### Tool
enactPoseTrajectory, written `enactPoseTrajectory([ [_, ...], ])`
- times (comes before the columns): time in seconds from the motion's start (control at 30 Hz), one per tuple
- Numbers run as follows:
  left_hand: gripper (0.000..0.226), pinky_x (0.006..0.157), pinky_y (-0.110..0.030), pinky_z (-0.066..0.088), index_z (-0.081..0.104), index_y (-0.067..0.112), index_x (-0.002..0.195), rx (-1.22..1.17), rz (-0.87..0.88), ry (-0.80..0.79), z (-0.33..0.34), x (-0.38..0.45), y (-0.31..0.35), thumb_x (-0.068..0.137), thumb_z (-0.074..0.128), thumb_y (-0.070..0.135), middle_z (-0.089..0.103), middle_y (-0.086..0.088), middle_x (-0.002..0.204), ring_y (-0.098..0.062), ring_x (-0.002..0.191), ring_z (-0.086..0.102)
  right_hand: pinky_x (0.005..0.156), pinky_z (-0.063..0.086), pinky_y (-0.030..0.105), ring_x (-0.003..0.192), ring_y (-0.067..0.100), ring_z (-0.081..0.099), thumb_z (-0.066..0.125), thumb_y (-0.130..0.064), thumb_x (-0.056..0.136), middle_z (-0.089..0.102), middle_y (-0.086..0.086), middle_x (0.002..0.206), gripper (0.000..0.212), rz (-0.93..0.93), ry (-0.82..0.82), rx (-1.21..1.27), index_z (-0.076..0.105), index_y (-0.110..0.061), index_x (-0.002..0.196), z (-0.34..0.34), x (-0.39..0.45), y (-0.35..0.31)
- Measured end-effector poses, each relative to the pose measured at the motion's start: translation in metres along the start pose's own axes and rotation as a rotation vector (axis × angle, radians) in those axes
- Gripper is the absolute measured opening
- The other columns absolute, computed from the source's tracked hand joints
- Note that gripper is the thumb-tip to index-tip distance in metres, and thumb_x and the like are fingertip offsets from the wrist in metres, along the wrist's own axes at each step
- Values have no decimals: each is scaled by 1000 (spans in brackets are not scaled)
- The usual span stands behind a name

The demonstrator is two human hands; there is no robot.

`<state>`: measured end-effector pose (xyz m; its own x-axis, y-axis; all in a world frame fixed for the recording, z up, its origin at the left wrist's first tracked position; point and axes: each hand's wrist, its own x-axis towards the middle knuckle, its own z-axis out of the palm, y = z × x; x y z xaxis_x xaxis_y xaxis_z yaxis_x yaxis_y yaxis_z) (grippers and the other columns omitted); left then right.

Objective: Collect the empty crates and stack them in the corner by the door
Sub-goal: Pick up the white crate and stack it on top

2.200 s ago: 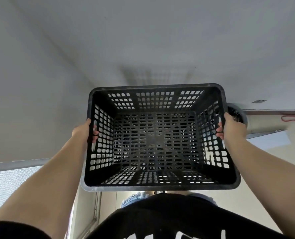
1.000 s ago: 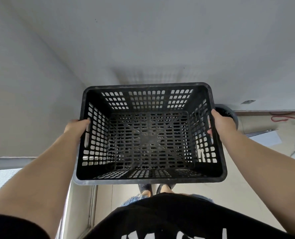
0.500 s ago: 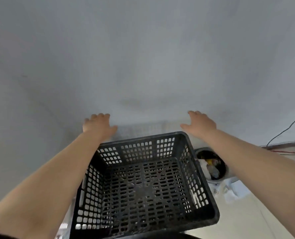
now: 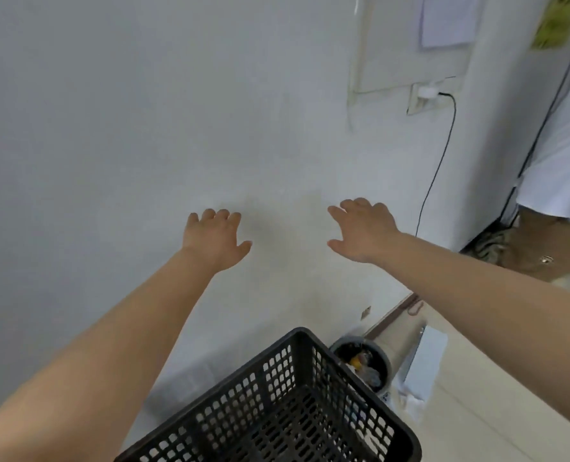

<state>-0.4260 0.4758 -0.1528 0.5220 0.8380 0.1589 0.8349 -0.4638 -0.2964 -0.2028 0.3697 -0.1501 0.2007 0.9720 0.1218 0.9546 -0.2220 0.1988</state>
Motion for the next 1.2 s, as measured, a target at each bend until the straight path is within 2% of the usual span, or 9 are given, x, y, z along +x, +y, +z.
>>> enactPoseTrajectory([
  [0.3,63,110,-42,25,30,19,148,-157,333,180,-68,32,112,95,37,53,39,-1,149,-26,138,33,105,29,41,137,26,29,41,-49,96,33,4,150,64,366,-35,-94,24,-19,150,-35,-84,85],
  [0.5,62,108,-40,25,31,18,147,-201,559,299,-121,21,205,95,39,51,42,-1,146,-25,135,35,99,32,40,126,25,39,46,-45,93,46,4,134,52,587,-52,-125,38,-18,137,-47,-166,145],
  [0.63,61,108,-40,24,32,19,146,-221,689,353,-156,0,272,95,40,50,42,-2,146,-24,134,36,102,32,42,131,26,37,44,-49,94,43,3,140,58,726,-64,-171,35,-18,142,-51,-230,188],
  [0.77,58,107,-41,26,35,19,144,-267,813,371,-192,-35,343,94,41,49,45,-2,143,-25,132,37,107,31,44,136,28,33,46,-49,94,38,5,147,64,859,-69,-191,29,-19,148,-61,-304,228],
  [0.9,57,103,-40,29,37,20,142,-286,922,409,-228,-86,419,94,41,50,46,-2,141,-26,130,39,109,28,46,138,29,31,47,-46,94,38,6,149,61,978,-76,-212,31,-21,148,-70,-392,263],
  [1.2,61,103,-43,31,34,21,145,-339,1212,475,-317,-252,601,94,40,52,43,-5,144,-28,131,39,106,32,46,135,29,36,48,-50,93,41,6,146,61,1293,-132,-296,34,-20,145,-90,-635,328],
])
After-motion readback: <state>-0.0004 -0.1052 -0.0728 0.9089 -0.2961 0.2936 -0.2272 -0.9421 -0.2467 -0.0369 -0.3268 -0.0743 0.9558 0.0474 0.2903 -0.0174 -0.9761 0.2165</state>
